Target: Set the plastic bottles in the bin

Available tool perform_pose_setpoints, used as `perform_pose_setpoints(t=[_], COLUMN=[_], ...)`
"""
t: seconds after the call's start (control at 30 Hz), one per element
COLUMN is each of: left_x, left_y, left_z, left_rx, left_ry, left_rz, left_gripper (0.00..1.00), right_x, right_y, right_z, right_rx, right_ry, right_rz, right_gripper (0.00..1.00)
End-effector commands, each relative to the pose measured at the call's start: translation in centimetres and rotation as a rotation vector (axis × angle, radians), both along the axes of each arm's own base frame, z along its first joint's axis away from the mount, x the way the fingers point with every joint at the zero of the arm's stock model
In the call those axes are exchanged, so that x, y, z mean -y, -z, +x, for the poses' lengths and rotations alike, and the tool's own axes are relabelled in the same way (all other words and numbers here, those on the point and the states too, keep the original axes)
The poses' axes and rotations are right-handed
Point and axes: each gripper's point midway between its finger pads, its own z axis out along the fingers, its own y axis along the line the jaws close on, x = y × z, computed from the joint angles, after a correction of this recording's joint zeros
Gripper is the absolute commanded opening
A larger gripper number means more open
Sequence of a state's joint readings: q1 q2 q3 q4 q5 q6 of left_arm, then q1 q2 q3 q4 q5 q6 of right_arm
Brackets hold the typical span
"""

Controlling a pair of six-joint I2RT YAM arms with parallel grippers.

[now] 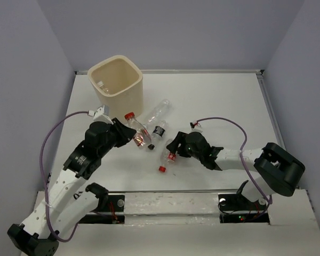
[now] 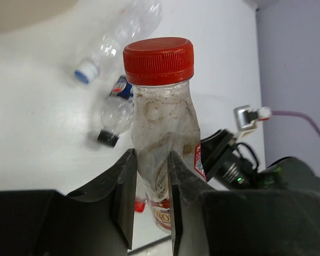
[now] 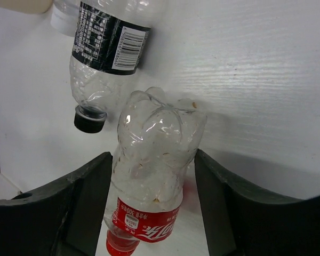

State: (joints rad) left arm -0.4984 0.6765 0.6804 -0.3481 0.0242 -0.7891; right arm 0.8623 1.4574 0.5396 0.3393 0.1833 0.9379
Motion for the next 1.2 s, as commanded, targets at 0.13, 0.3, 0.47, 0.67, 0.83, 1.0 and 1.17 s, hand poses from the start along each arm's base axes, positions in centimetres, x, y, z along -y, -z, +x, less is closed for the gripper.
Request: perform_pose_setpoints(t=[0.13, 0.3, 0.47, 0.67, 0.83, 1.0, 1.17], left_x=[-1.0, -1.5, -2.4, -7.0, -11.2, -13.0, -13.9], left_y=[-15.6, -22.0, -24.8, -25.3, -21.7, -20.1, -16.5], left_z=[5.2, 8.3, 11.6, 17.4, 21.6, 23.4, 24.9], left_rx=[0.424, 0.559, 0.604, 0.599, 0.516, 0.478, 0.393], left_ry=[-0.103, -0.213, -0.313, -0.501, -0.626, -0.667, -0.673], left_rz=[0.03, 0.011, 0.029, 0.093, 0.194, 0.267, 0.403], left_gripper=[0.13, 0.13, 0.14, 0.14, 0.14, 0.14, 0.22], right_x=[0.0, 1.4, 3.1, 4.1, 3.8, 0.8, 1.0], right_y=[0.0, -1.4, -3.0, -4.6, -5.6, -6.0, -5.4], right_z=[1.4, 0.9, 0.0, -0.8, -0.8, -1.5, -3.0], right_rx=[0.03, 0.071, 0.135, 0.175, 0.213, 0.279, 0.174], right_ry=[0.047, 0.074, 0.077, 0.063, -0.011, -0.358, -0.439], right_rz=[0.038, 0.064, 0.07, 0.086, 0.008, -0.191, -0.273], right_gripper=[0.45, 0.36, 0.31, 0.29, 0.62, 0.84, 0.91])
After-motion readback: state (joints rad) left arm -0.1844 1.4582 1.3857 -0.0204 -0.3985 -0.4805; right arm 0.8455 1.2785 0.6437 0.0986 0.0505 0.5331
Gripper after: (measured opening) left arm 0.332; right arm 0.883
